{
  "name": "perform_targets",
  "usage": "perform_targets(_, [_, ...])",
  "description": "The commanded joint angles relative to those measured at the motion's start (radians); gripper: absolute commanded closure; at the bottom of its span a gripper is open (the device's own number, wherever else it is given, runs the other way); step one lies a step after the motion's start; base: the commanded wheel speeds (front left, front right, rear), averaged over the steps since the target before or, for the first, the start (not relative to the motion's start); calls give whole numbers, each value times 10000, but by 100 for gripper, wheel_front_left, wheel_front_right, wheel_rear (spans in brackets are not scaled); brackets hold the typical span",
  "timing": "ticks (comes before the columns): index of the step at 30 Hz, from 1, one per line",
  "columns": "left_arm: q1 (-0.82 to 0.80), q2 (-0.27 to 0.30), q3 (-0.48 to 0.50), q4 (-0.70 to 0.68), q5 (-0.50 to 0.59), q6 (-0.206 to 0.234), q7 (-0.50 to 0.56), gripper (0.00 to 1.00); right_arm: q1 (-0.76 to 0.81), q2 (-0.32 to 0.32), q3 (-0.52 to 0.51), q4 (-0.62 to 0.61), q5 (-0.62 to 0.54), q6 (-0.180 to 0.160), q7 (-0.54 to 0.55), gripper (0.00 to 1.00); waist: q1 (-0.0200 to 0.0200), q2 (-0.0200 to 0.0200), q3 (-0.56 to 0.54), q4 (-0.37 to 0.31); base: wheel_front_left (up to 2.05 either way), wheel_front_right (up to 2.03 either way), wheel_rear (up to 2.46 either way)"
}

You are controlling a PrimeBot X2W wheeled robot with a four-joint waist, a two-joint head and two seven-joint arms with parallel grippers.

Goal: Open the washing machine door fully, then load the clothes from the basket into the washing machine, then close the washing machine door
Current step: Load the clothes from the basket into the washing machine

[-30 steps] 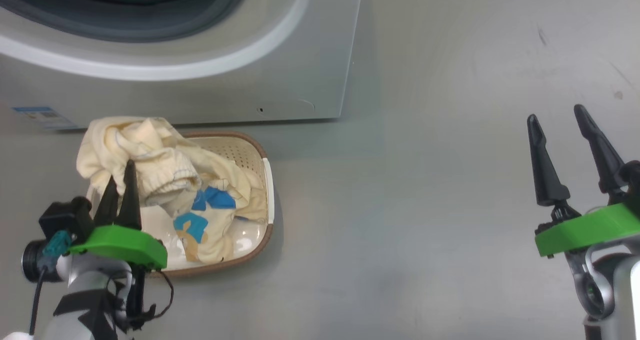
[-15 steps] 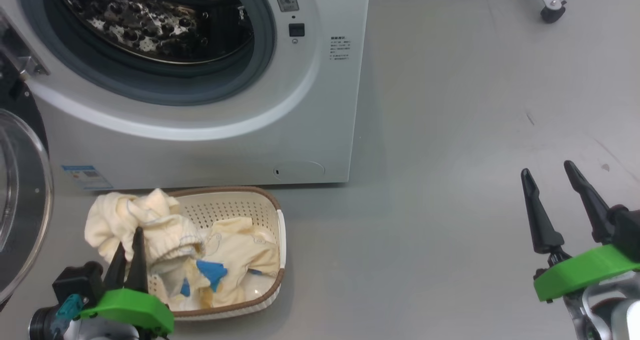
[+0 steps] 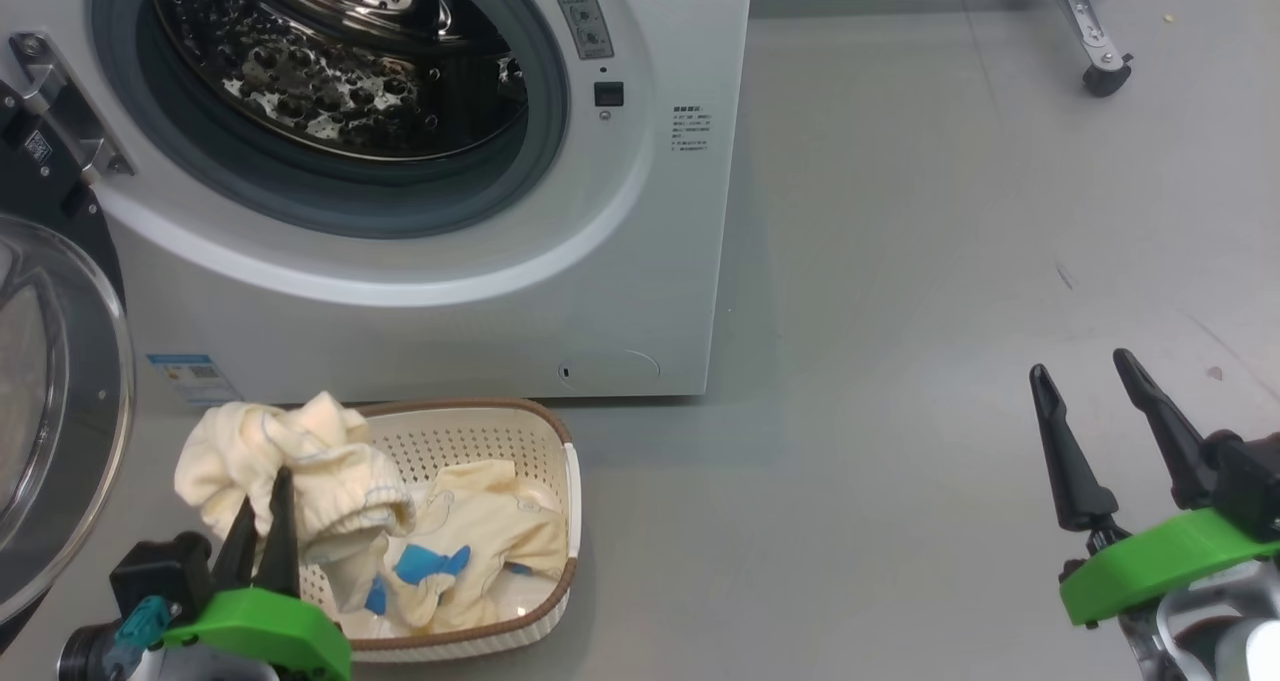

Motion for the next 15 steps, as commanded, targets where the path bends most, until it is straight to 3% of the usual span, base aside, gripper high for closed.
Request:
perform_targets(1, [-207, 292, 333, -418, -44, 82, -11, 100, -203, -120, 226, -330, 83, 37, 21, 0, 1, -1, -1, 4, 0, 0, 0])
perform_targets(15, [-206, 317, 250, -471, -88, 203, 8, 100, -216, -120, 282, -377, 114, 37, 41, 0, 1, -1, 23, 65, 0, 0, 0])
